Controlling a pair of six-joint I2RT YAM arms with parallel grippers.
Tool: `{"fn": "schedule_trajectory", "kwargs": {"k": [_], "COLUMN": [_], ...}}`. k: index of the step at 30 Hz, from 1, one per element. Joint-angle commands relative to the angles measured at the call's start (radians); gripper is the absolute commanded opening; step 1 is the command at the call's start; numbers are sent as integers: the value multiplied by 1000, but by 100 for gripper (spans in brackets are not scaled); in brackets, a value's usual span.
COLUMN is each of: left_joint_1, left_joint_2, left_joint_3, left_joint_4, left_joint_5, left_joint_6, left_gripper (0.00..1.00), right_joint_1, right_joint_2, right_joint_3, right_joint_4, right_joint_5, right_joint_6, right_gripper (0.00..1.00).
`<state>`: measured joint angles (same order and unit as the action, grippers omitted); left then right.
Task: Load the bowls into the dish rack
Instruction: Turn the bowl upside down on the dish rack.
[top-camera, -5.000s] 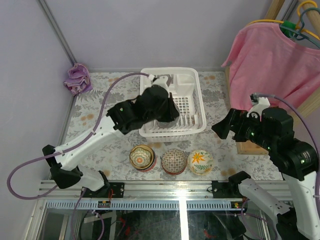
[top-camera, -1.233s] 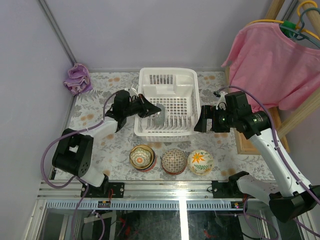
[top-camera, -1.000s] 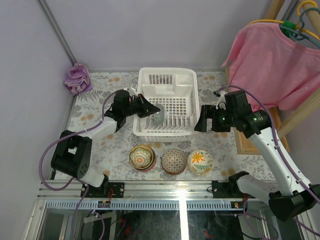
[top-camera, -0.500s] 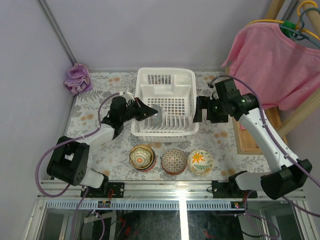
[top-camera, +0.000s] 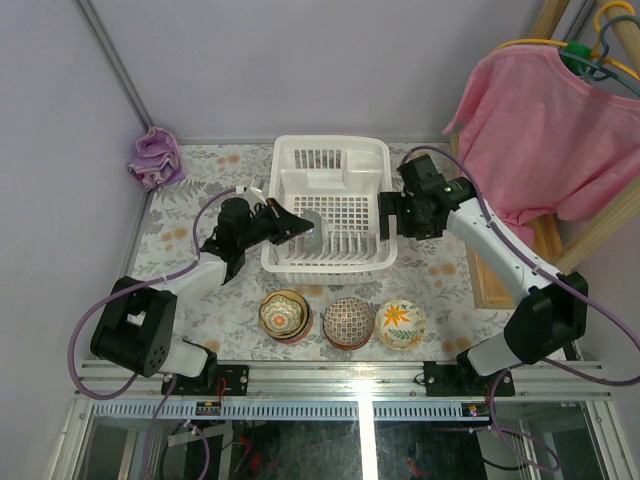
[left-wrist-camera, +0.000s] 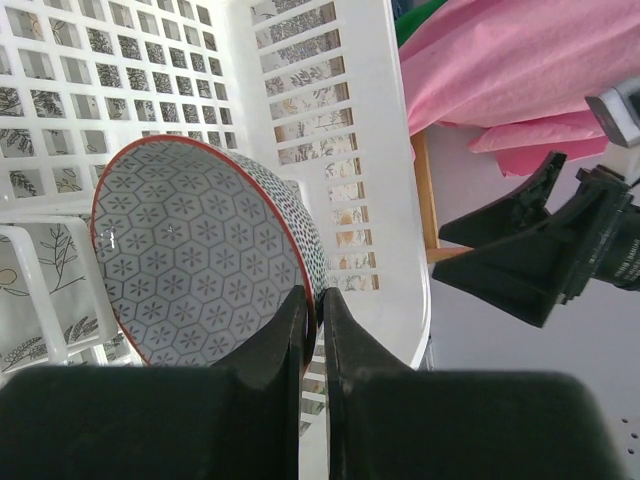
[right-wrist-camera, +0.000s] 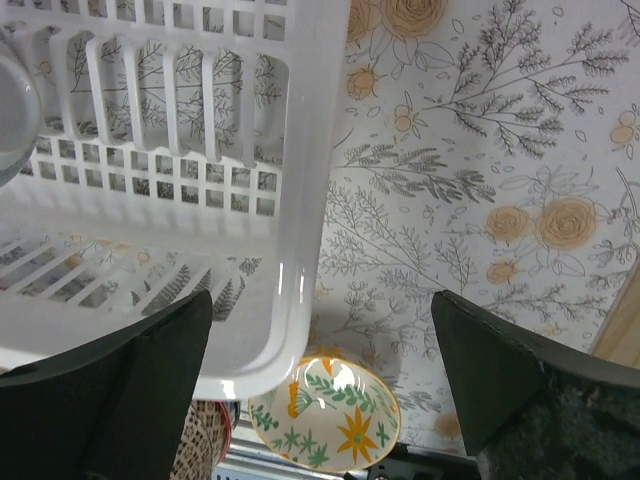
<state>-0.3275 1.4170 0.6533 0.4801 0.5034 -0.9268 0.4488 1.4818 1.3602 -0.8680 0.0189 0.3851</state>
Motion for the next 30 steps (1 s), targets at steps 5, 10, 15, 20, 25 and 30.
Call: {"fn": "schedule_trajectory", "kwargs": {"k": [5,10,15,20,25,30], "left_joint_1": [13,13,15,22,30,36], "left_joint_2": [27,29,33,21,5,-33], "left_joint_3": [-27,-4,23,58,78,70], "left_joint_4": [-215,-256,-323,-433,-511,-568], "left_joint_5": [-99,-107,-123,-155,-182,-200], "left_joint_6": [63,84,118,167,203,225], "left_gripper": [0,0,4,11,17,24], "right_joint_1": [46,46,47,46,46,46], "right_joint_2": [100,150,165,174,172,169], "right_joint_3": [-28,-18,-7,-8,-18,-18], "right_joint_4": [122,111,95,89,89,88], "right_joint_5": [109,159,196,204,212,204], "right_joint_6": [39,39,38,37,42,47], "right_gripper": [83,46,18,11,8,8]}}
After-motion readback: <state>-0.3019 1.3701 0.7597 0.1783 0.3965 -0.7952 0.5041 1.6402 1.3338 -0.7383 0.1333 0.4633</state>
